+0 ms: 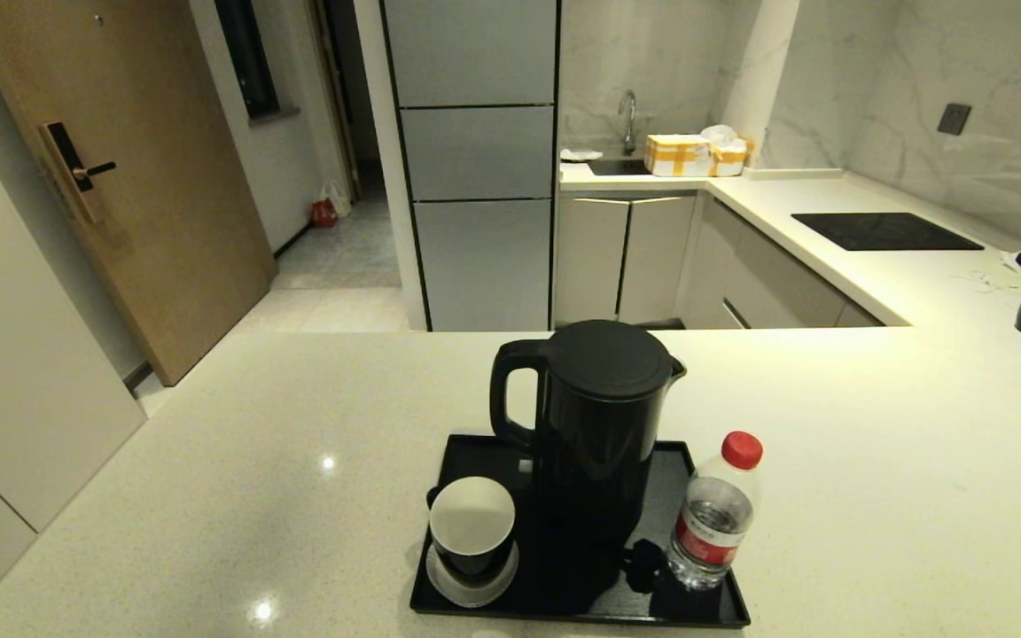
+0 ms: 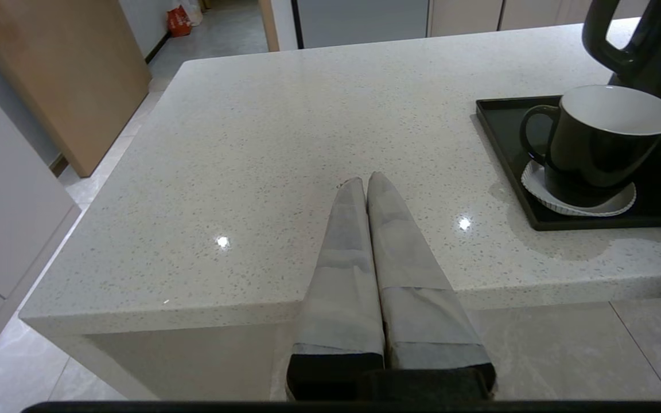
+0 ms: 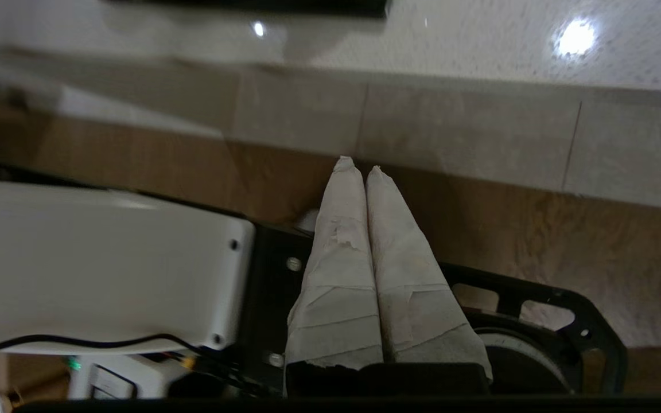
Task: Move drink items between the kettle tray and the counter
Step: Pick up the bottled water
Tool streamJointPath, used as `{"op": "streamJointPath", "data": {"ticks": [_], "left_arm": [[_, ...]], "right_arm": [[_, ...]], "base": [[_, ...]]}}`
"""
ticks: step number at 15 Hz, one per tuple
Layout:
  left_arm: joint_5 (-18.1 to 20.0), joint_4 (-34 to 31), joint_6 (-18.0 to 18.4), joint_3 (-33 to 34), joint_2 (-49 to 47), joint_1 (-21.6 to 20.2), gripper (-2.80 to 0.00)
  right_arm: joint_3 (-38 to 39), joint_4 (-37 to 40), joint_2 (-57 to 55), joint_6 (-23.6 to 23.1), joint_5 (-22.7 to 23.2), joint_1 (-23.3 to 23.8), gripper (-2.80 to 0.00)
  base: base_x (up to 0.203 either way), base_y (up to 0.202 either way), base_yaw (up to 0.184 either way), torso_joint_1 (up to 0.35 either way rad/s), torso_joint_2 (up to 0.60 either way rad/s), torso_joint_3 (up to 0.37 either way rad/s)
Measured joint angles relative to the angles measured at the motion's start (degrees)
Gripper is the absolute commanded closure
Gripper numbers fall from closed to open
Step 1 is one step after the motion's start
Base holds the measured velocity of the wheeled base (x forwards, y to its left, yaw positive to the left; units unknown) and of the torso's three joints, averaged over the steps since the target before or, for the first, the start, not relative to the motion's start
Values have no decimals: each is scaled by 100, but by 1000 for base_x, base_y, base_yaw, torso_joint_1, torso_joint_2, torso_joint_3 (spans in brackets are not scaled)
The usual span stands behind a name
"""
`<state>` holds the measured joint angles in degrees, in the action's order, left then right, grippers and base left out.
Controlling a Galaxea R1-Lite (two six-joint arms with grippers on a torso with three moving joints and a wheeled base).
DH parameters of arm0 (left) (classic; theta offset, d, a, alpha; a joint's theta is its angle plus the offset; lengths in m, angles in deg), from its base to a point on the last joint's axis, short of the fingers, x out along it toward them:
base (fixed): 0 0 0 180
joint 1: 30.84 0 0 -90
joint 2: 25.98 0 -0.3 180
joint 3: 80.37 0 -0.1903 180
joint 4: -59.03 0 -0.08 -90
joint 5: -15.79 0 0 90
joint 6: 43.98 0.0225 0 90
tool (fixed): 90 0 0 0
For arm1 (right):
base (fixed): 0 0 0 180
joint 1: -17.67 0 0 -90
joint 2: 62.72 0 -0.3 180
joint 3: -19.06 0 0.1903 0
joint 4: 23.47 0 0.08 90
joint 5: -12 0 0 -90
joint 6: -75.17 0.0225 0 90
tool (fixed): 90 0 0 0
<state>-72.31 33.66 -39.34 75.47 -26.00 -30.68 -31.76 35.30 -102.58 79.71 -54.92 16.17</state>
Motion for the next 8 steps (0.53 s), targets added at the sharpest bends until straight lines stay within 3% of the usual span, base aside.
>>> {"op": "streamJointPath", "data": {"ticks": [3, 8], "left_arm": [[2, -1, -1, 0, 0, 5, 0], [2, -1, -1, 0, 0, 0, 0]], "right_arm": [[903, -1381, -891, -234, 2, -36, 0], [1244, -3709, -3048, -280, -19, -114, 0]], "base": [[0, 0, 0, 0, 0, 0], [0, 0, 0, 0, 0, 0]]}}
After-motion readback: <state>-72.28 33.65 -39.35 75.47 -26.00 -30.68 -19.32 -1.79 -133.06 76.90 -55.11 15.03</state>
